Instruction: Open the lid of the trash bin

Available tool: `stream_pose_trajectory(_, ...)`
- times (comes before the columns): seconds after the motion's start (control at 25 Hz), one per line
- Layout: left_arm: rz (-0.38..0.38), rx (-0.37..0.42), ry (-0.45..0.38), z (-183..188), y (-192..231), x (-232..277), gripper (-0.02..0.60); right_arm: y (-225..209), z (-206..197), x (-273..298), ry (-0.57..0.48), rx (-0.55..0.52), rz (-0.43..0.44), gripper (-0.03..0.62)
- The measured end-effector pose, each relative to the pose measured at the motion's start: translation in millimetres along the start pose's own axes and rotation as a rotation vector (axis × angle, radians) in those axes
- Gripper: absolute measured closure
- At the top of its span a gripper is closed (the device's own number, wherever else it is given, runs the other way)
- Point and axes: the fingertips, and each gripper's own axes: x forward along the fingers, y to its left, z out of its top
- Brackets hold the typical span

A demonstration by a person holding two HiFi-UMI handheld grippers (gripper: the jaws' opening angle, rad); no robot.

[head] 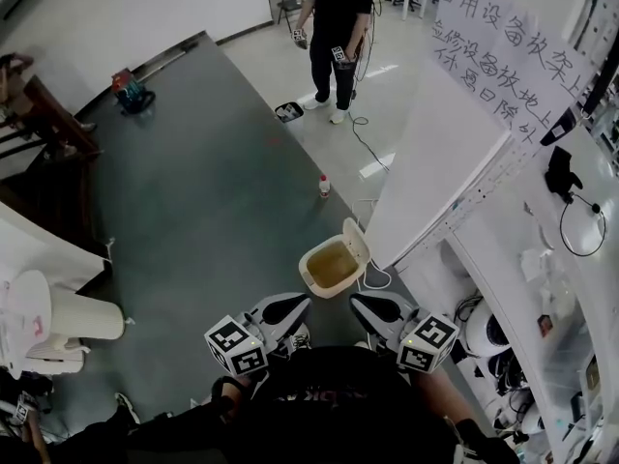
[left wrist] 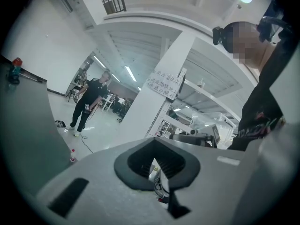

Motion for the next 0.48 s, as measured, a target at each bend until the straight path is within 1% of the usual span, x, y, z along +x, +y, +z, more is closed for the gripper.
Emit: stream_pose_trajectory(0.48,0.0,-0.026,0.009,-7.3,1.7,1.7,0.58,-3.5,-6.1,0.5,0.018,0.01,-0.006,0.586)
